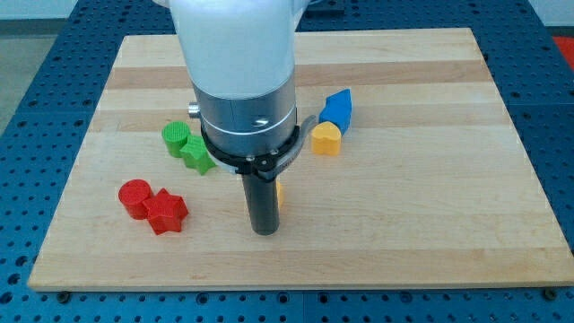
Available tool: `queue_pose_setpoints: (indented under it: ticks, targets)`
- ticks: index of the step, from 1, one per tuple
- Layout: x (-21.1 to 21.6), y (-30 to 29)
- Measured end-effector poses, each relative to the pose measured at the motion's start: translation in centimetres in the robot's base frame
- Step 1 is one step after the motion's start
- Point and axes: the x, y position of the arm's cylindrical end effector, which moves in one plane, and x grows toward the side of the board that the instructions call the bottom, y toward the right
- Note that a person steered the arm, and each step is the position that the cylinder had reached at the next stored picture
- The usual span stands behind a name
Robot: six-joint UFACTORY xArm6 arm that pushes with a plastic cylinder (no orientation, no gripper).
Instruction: Move the yellow hexagon close to the bottom side of the yellow heart
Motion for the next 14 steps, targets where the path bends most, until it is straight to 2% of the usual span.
queue_pose_setpoints:
  ticks: [1, 3, 4, 5, 6, 7, 9, 12, 14]
  targets:
    - [0.0, 0.0]
    - [-3.6, 2.3]
    - [-3.1, 2.2]
    - [-1.1, -1.0]
    - [-1.1, -4.8]
    - [-4.1, -5.0]
    - [-5.3, -5.1]
    - [-6.9, 1.2]
    - [-3.8, -0.1]
